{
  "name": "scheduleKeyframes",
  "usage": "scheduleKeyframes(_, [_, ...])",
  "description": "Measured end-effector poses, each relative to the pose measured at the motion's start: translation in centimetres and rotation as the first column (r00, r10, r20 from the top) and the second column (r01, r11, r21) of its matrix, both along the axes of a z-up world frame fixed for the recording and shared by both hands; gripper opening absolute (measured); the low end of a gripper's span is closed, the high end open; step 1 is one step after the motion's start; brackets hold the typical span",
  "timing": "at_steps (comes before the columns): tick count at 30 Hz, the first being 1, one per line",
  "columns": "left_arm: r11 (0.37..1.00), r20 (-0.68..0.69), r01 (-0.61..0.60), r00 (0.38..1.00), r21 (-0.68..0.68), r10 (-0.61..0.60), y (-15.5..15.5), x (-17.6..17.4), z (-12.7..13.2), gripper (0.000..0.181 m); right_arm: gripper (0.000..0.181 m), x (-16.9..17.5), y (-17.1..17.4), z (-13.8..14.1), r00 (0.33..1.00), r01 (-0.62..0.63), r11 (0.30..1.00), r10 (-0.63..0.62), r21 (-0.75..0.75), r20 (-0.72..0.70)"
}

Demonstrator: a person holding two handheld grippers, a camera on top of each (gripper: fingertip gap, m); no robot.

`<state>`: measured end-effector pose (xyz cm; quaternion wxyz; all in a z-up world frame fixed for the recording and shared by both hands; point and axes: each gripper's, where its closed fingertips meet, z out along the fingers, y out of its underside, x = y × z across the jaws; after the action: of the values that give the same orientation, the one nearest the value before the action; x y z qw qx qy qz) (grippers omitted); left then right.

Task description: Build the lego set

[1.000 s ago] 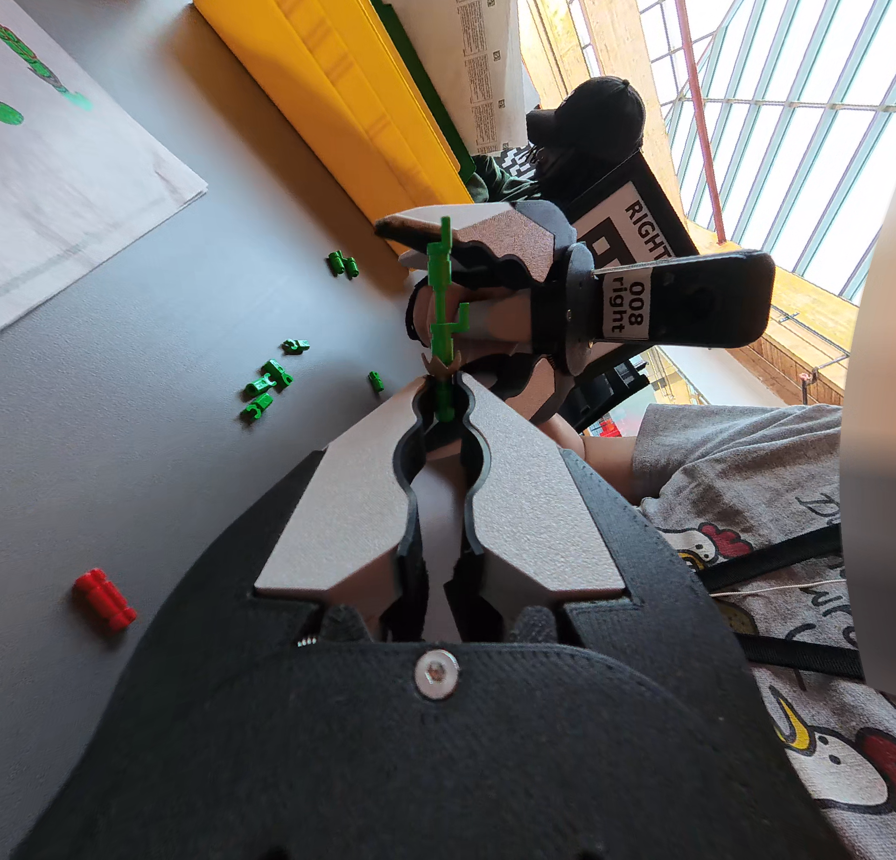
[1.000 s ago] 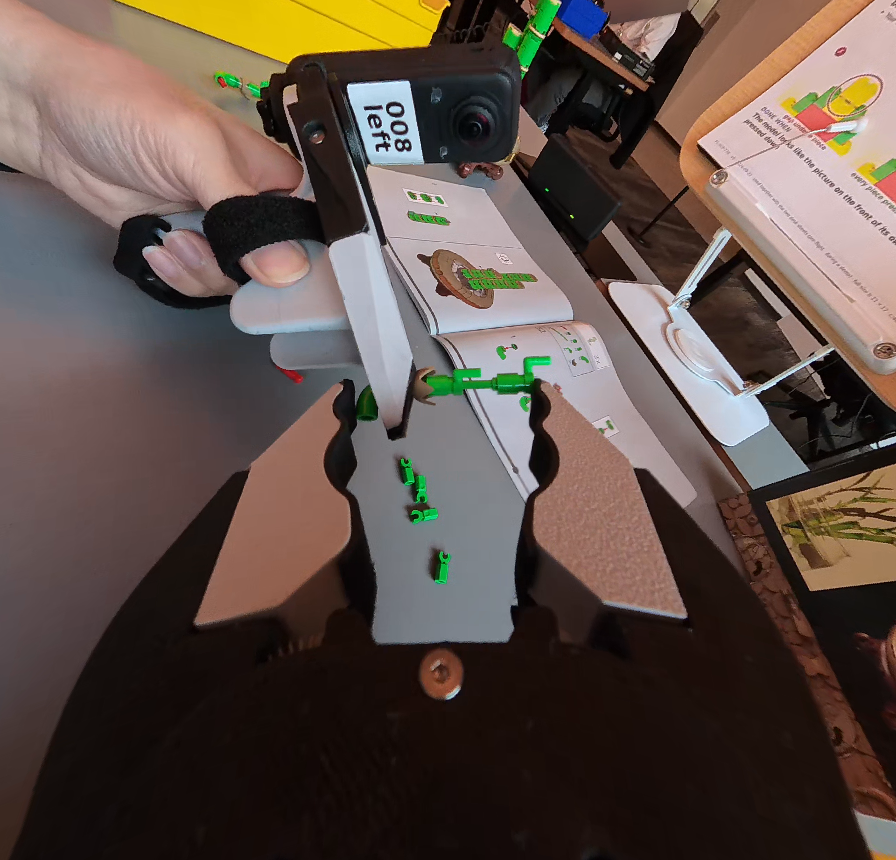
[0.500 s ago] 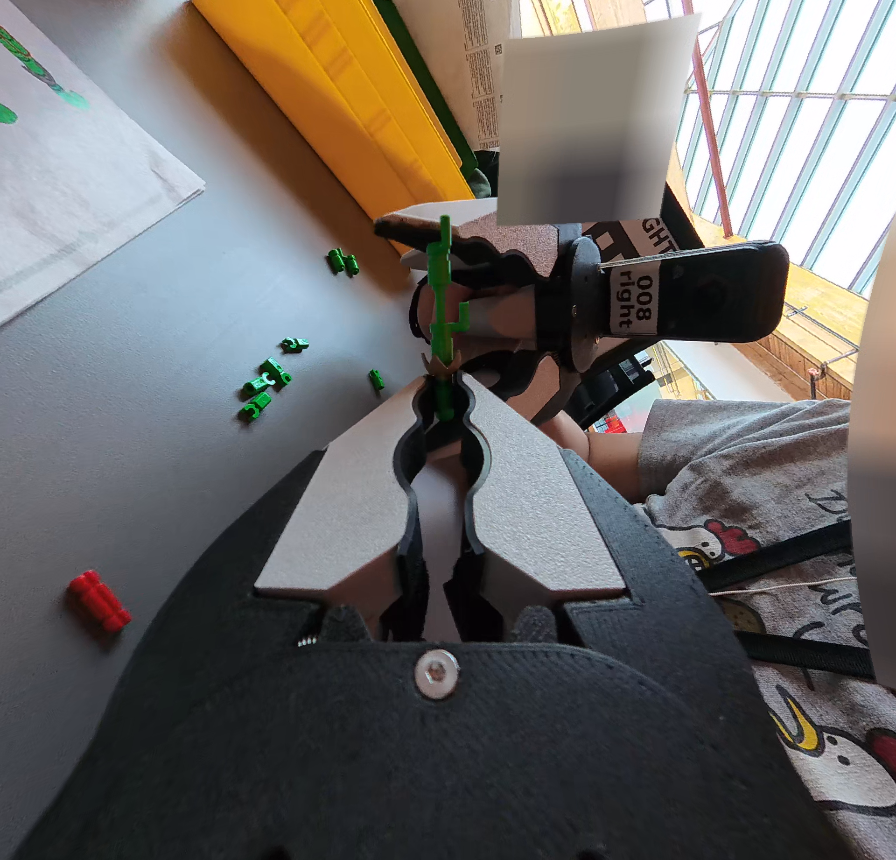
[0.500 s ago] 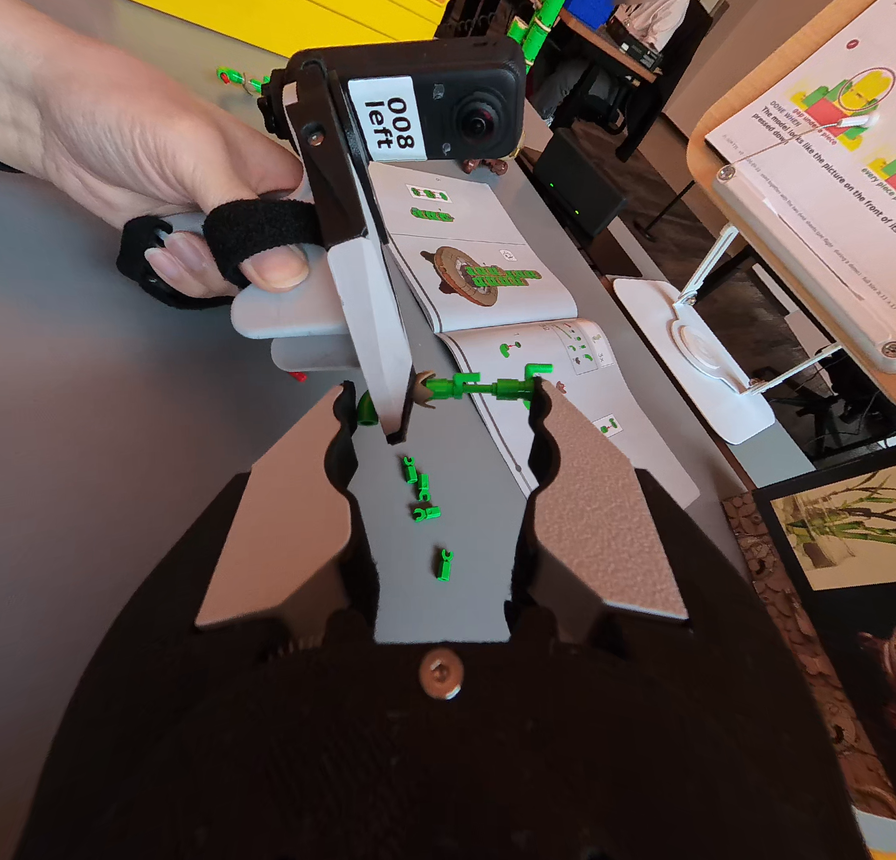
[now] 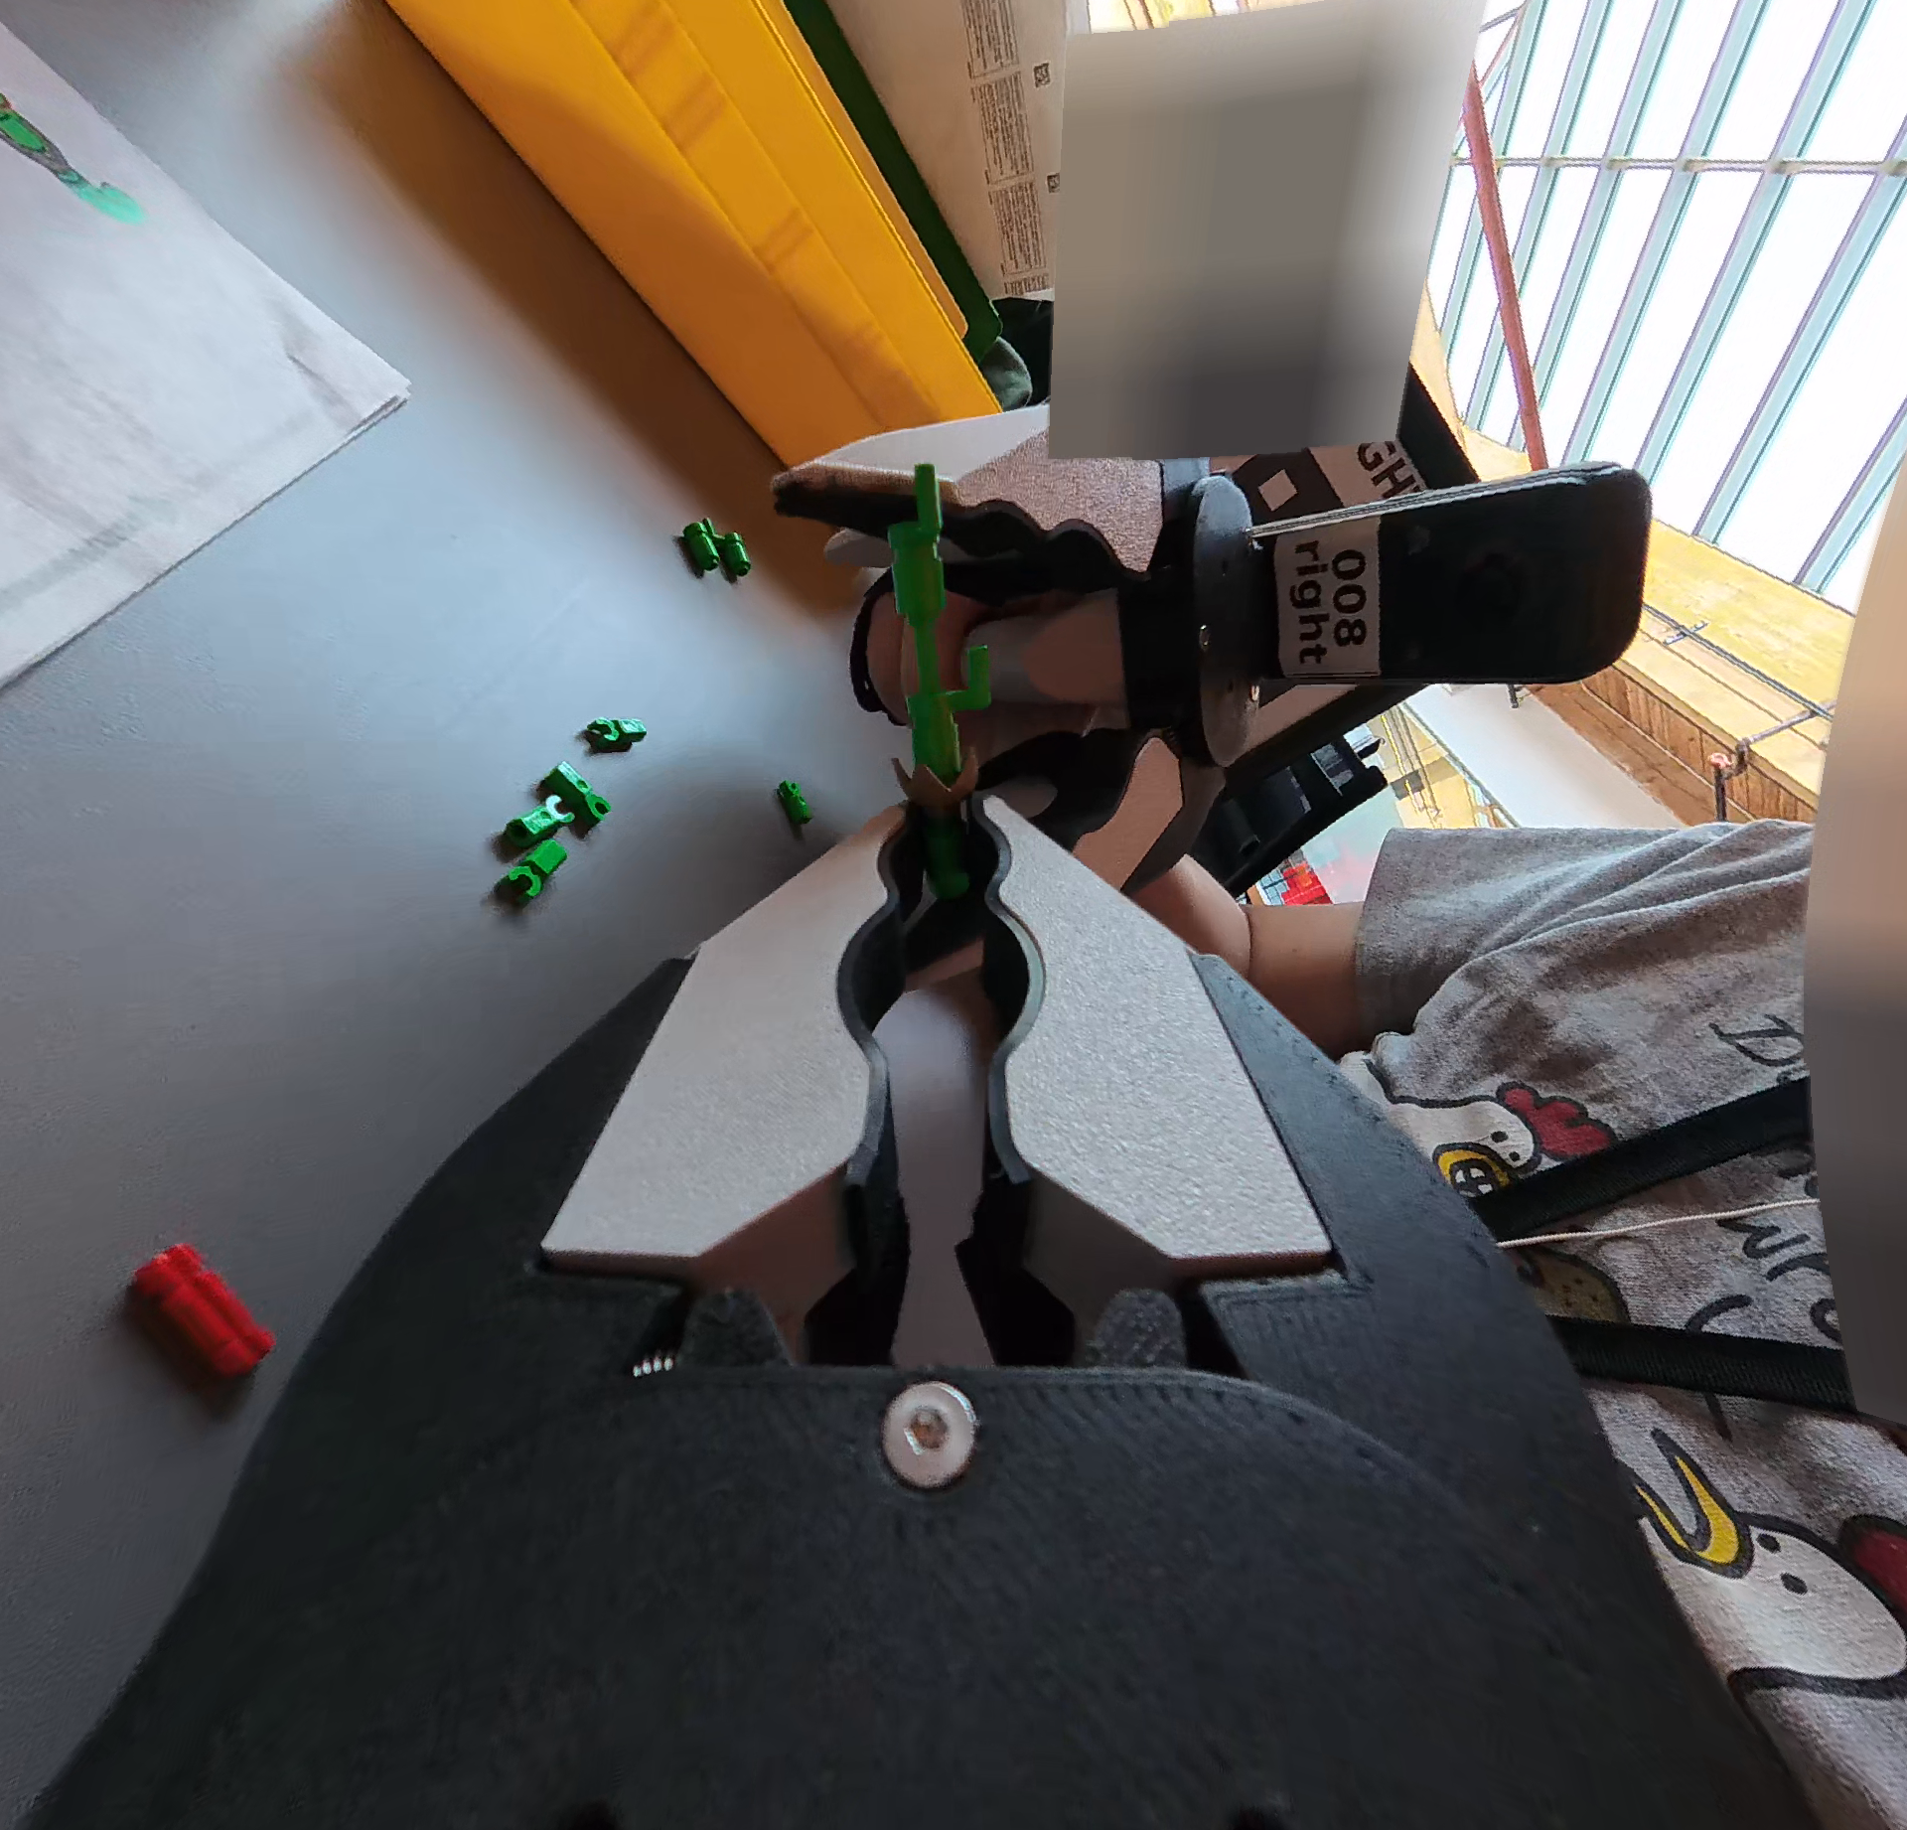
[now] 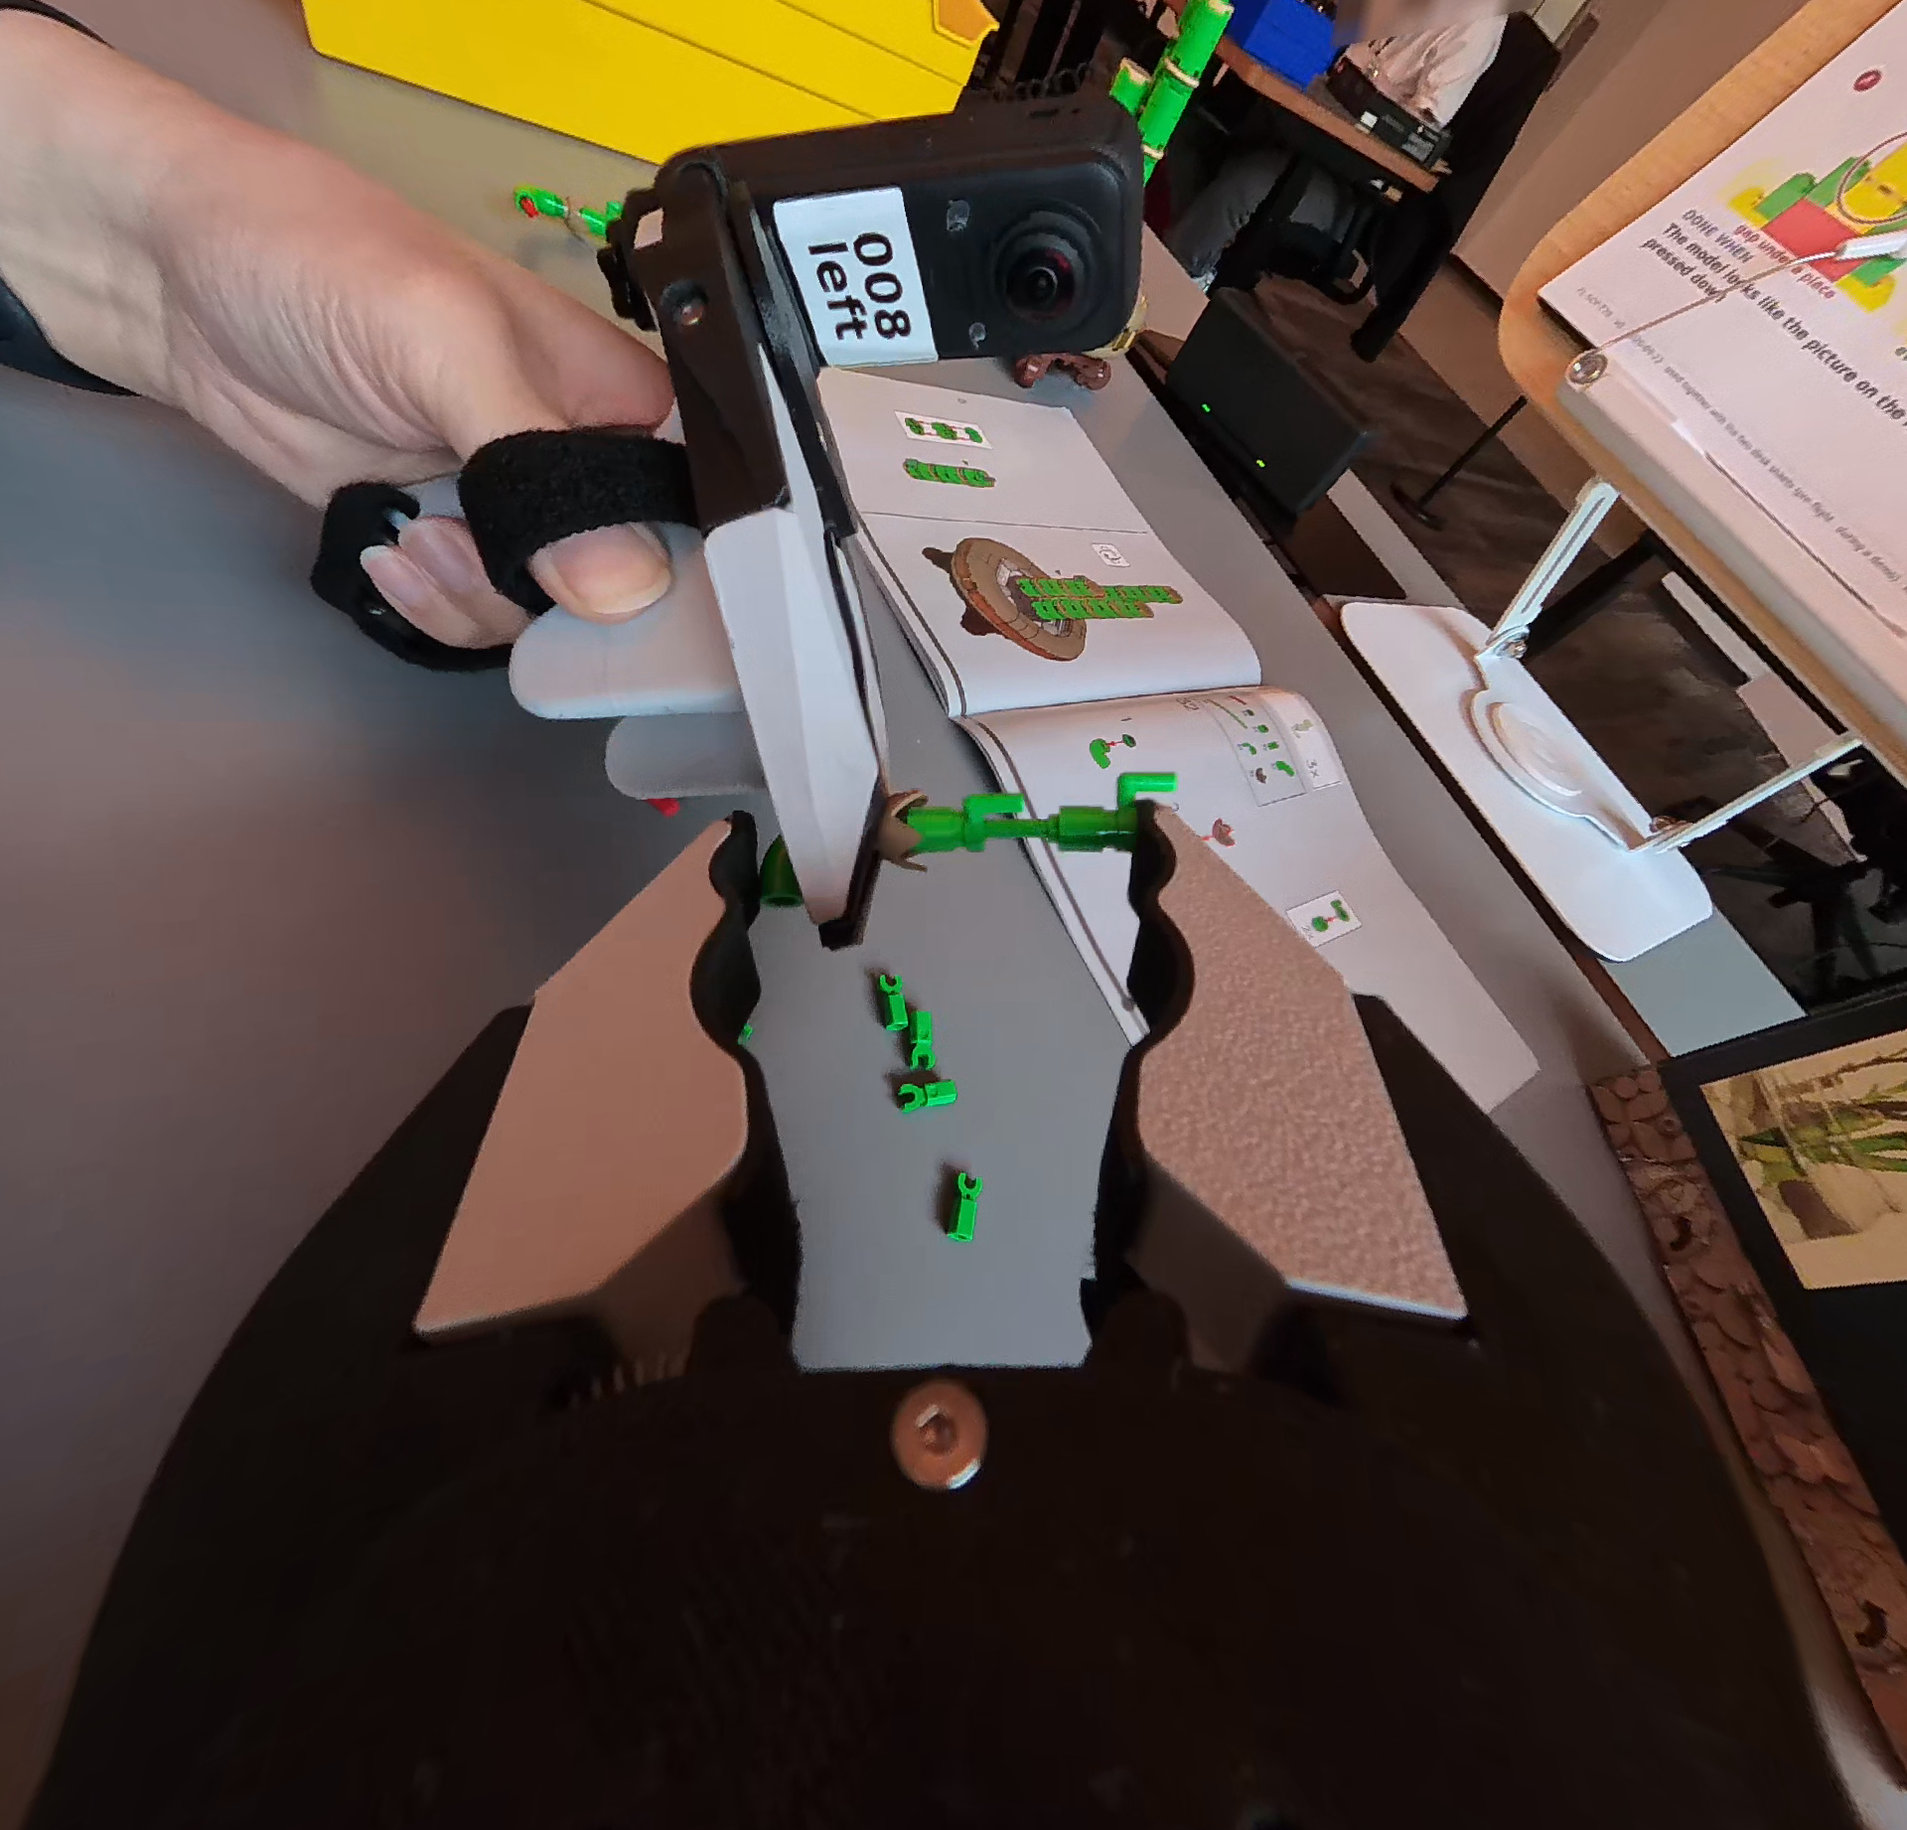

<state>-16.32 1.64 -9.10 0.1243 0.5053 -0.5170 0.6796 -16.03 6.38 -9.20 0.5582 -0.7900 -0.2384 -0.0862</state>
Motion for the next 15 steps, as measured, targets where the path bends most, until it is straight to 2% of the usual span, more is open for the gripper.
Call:
scheduleKeyframes(3, [0.999, 0.018, 0.037, 0.999, -0.003, -0.036, -0.1, -0.3, 0.5, 0.017, 0.072, 0.0, 0.0, 0.1, 1.0, -0.006, 1.0, 0.006, 0.003, -0.021])
scheduleKeyframes(4, [0.999, 0.022, 0.031, 0.999, -0.008, -0.031, 0.1, -0.3, 0.8, 0.027, 0.072, -0.2, -0.1, 0.1, 1.0, -0.017, 1.0, 0.017, 0.002, -0.021])
scheduleKeyframes(5, [1.0, 0.032, 0.016, 0.999, -0.018, -0.015, 0.4, -0.2, 1.0, 0.027, 0.072, -0.5, -0.1, 0.1, 0.999, -0.028, 1.0, 0.028, 0.006, -0.02])
scheduleKeyframes(12, [0.995, 0.07, 0.037, 0.997, -0.096, -0.03, 1.2, -0.7, 2.3, 0.012, 0.072, -1.6, -0.1, 1.2, 0.997, -0.077, 0.995, 0.077, 0.067, 0.007])
scheduleKeyframes(15, [0.987, 0.081, 0.061, 0.995, -0.145, -0.05, 1.1, -0.9, 2.9, 0.012, 0.072, -1.9, -0.3, 1.8, 0.995, -0.094, 0.991, 0.093, 0.099, 0.018])
